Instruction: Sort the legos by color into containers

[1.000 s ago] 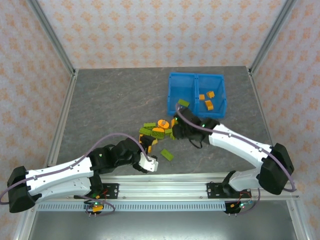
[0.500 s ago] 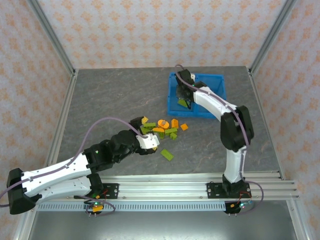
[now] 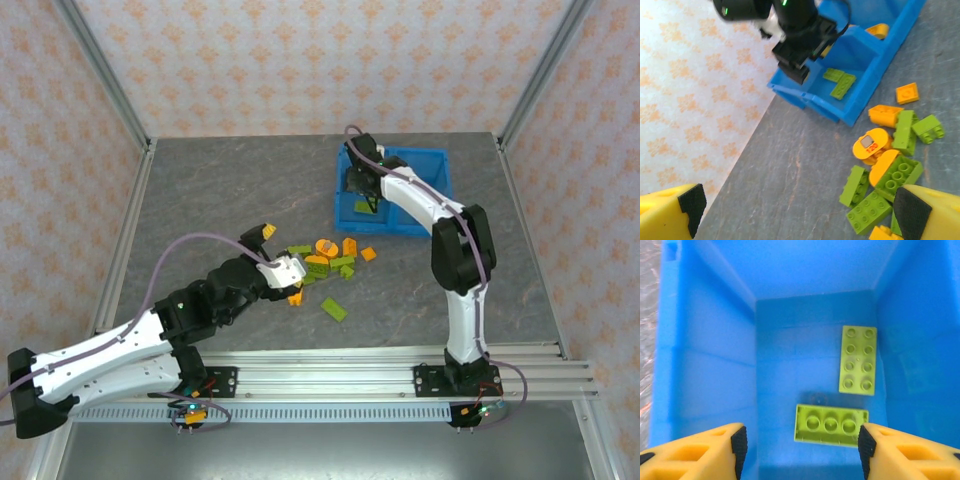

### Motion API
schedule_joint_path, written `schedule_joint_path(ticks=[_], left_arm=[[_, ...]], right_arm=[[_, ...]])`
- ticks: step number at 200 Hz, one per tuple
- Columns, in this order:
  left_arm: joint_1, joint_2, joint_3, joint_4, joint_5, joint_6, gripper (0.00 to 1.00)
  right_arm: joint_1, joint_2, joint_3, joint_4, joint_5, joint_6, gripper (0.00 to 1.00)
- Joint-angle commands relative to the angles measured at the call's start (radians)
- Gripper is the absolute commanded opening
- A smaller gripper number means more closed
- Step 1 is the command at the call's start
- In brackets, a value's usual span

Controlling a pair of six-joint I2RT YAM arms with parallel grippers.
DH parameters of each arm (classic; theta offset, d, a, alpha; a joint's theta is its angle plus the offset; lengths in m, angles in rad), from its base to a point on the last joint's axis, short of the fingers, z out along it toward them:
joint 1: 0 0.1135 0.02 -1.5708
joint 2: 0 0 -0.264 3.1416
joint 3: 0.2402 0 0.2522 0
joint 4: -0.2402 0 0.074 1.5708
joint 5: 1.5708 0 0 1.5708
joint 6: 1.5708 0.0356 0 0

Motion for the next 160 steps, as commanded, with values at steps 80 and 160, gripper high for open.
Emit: schedule_joint_path(ticks=[80, 160], left_arm=[[0.143, 0.2, 0.216, -0.108, -0.102, -0.718, 1.0], [0.062, 0.481, 0.267, -0.463, 0.018, -2.012, 0.94]], right_arm=[[0.0, -1.076, -0.8, 0.078, -0.547, -0.002, 0.79], [-0.001, -1.26, -0.928, -0.087, -0.757, -0.008, 0.92]])
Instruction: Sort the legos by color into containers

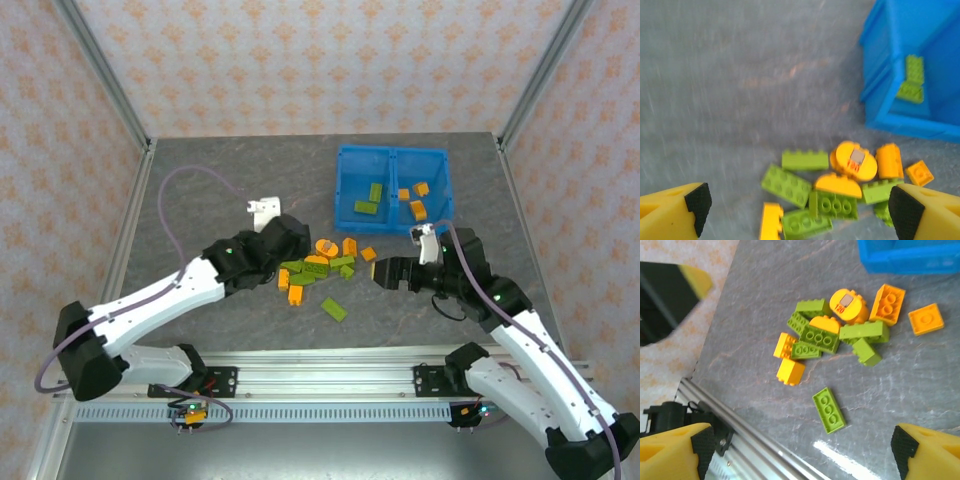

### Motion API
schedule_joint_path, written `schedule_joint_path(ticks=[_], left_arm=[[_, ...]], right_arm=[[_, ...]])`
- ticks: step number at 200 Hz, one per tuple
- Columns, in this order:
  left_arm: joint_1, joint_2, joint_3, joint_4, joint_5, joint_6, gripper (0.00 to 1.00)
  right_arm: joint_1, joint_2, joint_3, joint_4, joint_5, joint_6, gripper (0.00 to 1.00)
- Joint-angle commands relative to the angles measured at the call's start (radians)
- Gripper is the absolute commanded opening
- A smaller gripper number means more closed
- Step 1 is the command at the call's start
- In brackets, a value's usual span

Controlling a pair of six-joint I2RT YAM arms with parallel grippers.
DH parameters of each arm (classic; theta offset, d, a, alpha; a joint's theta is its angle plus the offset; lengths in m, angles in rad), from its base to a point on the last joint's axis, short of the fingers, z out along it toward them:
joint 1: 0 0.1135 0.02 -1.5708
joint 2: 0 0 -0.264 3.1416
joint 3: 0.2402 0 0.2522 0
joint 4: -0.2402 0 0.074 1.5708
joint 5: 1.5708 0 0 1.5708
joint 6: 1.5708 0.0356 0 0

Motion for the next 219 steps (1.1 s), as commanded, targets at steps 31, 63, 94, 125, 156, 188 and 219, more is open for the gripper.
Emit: schedule_joint_path(ticks=[31, 63, 94, 125, 156, 188, 219], left_arm=[[-0.209, 0.155, -0.032, 0.03, 0.16, -0.721, 0.94], [-0.289, 0.35, 0.099, 0.003, 0.22, -0.785, 0.92], [-0.289, 0.466, 0.108, 0.041, 0.222, -0.786, 0.8], [-0.276, 0.531, 0.109, 0.059, 0.257, -0.779, 0.78], [-0.267, 0.568, 0.092, 0.057, 0.249, -0.773, 0.7], [-0.264, 0.584, 0.058, 0.063, 0.251, -0.769, 0.58], [-0.264, 0.573, 0.005, 0.057, 0.253, -0.777, 0.43]], right_arm=[[0.0, 0.025, 0.02, -0.118, 0.038, -0.011, 0.95], [0.0, -0.019, -0.021, -0.096, 0.142, 0.07, 0.99], [0.0, -0.053, -0.081, -0.051, 0.165, 0.17, 1.0], [0.0, -0.076, -0.091, -0.073, 0.157, 0.192, 0.99], [-0.001, -0.095, -0.075, -0.111, 0.18, 0.183, 0.99], [-0.001, -0.095, -0.037, -0.189, 0.222, 0.196, 0.99], [-0.001, -0.095, -0.009, -0.249, 0.239, 0.201, 1.0]])
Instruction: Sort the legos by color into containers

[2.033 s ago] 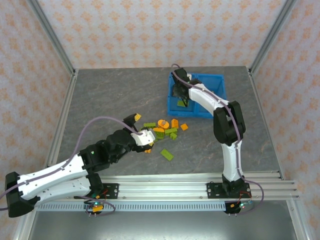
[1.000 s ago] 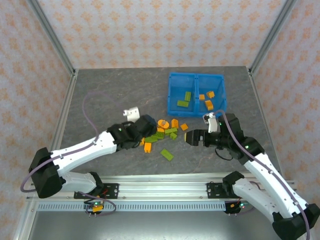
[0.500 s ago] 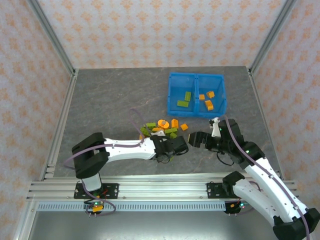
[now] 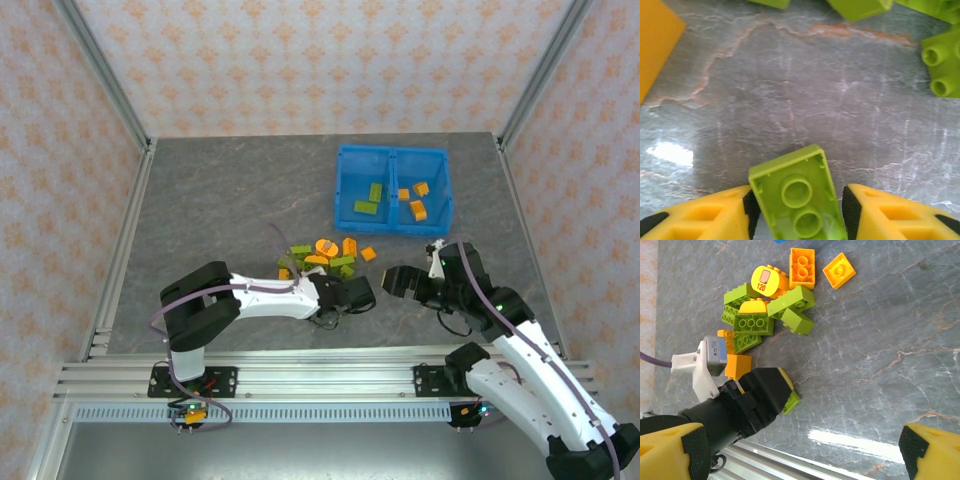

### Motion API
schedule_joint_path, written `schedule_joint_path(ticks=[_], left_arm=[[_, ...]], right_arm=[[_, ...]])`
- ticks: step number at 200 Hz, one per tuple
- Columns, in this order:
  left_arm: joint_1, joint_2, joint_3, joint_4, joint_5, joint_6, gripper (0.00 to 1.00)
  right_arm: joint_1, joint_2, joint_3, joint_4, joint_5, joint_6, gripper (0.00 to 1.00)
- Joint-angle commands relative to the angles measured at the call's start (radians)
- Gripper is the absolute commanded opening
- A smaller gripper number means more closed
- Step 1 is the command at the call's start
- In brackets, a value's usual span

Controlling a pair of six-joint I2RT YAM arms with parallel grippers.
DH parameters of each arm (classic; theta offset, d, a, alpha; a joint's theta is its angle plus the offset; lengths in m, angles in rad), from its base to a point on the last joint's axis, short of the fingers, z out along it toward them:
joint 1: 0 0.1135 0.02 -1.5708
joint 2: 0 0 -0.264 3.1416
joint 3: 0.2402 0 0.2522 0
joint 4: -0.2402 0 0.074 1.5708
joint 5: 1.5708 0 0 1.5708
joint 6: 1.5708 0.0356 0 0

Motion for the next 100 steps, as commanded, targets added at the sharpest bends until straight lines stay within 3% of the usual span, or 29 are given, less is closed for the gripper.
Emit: schedule_joint_path(ticks=[1, 26, 56, 100], left_arm=[[0.012, 0.007, -0.06, -0.01, -0.01, -0.02, 0.42], [0.015, -0.039, -0.094, -0.031, -0.048, -0.02, 0.29], [0.049, -0.133, -0.08, -0.088, -0.146, 0.043, 0.26], [0.099, -0.221, 0.17, -0.145, -0.343, 0.453, 0.24]], right_arm=[[-0.001, -0.009, 0.052, -0.079, 0.044, 0.017, 1.0], [0.0, -0.009, 0.064, -0.107, 0.08, 0.045, 1.0], [0.0, -0.008, 0.055, -0.075, 0.105, 0.081, 1.0], [0.0, 0.015, 0.041, -0.018, 0.116, 0.115, 1.0]])
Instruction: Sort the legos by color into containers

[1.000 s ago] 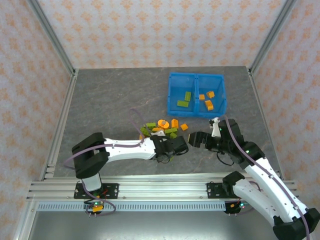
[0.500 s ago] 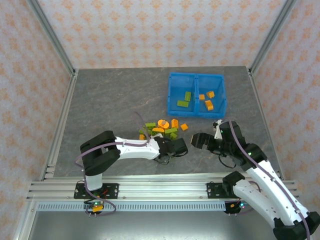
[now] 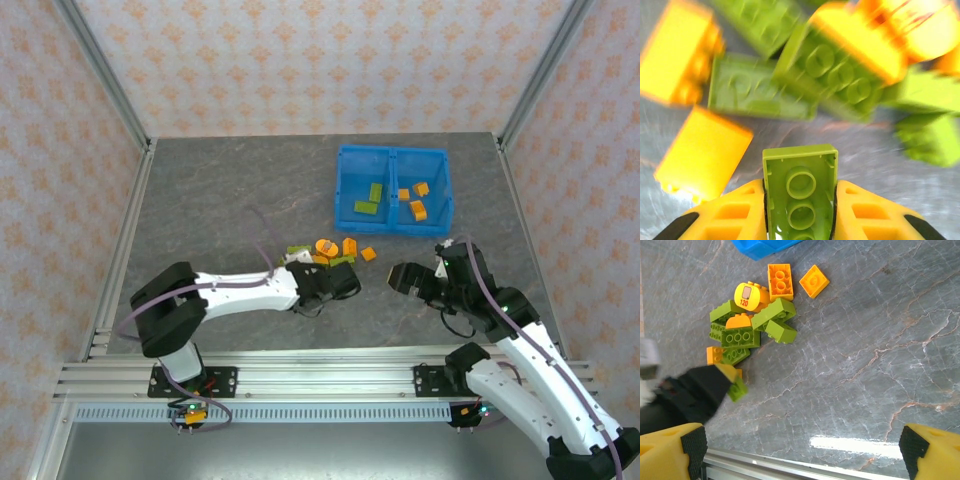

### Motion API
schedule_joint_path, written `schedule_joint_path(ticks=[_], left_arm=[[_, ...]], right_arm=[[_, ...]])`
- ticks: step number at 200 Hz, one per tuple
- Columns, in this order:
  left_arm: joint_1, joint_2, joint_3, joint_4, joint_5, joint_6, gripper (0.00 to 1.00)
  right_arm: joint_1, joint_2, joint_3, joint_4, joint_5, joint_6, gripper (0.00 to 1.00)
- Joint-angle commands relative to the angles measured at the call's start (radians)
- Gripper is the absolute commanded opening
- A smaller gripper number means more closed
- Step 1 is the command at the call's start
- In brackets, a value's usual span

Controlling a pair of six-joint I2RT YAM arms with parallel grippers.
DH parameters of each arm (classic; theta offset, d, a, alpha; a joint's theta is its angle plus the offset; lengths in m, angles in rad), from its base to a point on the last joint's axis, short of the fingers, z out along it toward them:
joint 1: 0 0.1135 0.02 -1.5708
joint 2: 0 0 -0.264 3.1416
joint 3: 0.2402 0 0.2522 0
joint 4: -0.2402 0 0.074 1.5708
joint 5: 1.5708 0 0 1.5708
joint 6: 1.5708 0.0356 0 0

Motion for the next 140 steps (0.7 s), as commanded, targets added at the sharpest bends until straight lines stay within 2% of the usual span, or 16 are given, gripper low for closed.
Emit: schedule_joint_path(ticks=[1, 34, 64, 104, 129, 140], left_arm=[[0.02, -0.053, 0.168, -0.047, -0.19, 0.269, 0.24], [0.078, 0.084, 0.433, -0.043, -0.257, 0.517, 0.24], [0.128, 0.32, 0.717, -0.039, -0.285, 0.7, 0.25], [0.216, 0.614, 1.085, -0.039, -0.207, 0.802, 0.26], [0.243, 0.799, 1.324, -0.055, -0.209, 0.893, 0.29], [0.254, 0.858, 1.4, -0.068, -0.218, 0.89, 0.32]], right_arm=[[0.0, 0.01, 0.008, 0.035, 0.039, 0.033, 1.0], [0.0, 0.015, 0.01, 0.043, 0.062, 0.041, 1.0], [-0.001, 0.015, 0.016, 0.035, 0.072, 0.04, 1.0], [-0.001, 0.015, 0.01, 0.022, 0.077, 0.037, 1.0], [-0.001, 0.017, -0.004, 0.036, 0.079, 0.04, 1.0], [-0.001, 0.018, -0.005, 0.038, 0.08, 0.042, 1.0]])
